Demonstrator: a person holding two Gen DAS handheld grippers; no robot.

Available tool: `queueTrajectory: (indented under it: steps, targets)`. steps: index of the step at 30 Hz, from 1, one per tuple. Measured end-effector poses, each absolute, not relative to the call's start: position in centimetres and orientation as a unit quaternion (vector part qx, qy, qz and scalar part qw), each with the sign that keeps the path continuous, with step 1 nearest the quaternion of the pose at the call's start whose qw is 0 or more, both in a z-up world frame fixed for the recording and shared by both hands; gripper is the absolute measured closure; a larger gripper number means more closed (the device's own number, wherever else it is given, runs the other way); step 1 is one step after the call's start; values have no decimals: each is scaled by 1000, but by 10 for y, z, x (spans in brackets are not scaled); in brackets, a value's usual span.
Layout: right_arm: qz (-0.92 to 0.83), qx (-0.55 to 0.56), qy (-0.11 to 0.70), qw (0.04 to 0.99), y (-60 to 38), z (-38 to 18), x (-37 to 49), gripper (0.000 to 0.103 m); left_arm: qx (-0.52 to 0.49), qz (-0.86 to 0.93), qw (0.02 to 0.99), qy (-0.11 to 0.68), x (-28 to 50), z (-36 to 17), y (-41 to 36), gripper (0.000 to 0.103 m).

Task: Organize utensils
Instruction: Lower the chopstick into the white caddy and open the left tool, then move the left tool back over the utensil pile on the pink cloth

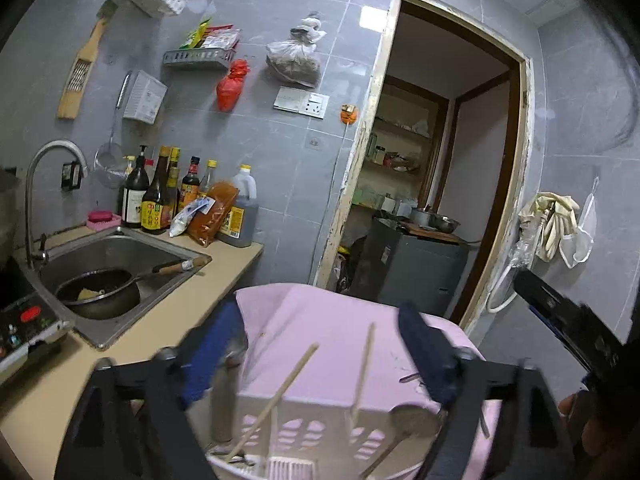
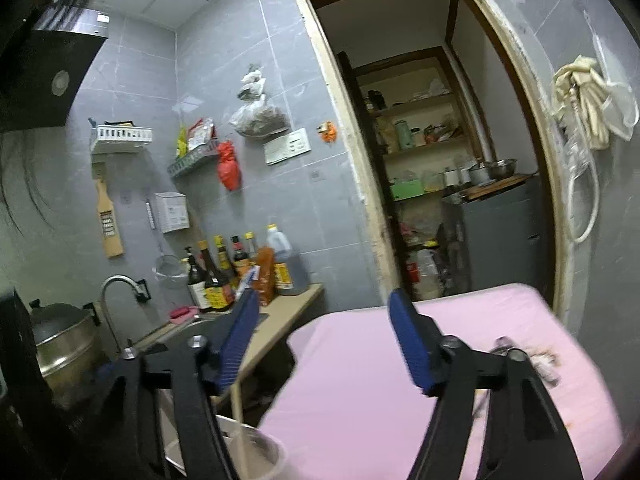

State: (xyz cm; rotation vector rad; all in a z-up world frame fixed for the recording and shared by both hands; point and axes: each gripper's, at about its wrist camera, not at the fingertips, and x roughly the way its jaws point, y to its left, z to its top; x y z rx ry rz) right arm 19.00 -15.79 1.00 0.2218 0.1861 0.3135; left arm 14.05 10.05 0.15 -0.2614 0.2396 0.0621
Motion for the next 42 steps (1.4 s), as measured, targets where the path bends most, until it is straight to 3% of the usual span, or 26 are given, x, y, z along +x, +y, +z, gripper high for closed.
queueTrajectory:
  steps: [2, 9, 21, 33, 35, 40, 42]
  targets:
    - [138, 95, 100, 981, -173, 18, 191, 25, -120, 33, 985, 121, 144, 12, 89, 1]
    - [65, 57, 151, 985, -235, 34, 207, 9, -82, 36, 985, 147, 168, 32, 33, 0]
    - [9, 5, 214, 977, -332, 23, 260, 7, -27, 17, 982, 187, 219, 24, -74, 0]
    - [77, 21, 302, 950, -369, -54, 330, 8, 7, 16, 960, 279, 287, -35, -124, 0]
    - [95, 38, 323, 941, -371, -68, 342, 10, 13, 9, 955, 297, 296, -46, -128, 0]
    - [129, 55, 357, 924, -368, -98, 357, 39, 25, -15, 940, 339, 316, -73, -137, 1]
    - [146, 55, 370, 916, -363, -108, 362, 47, 29, -30, 934, 356, 323, -82, -141, 11]
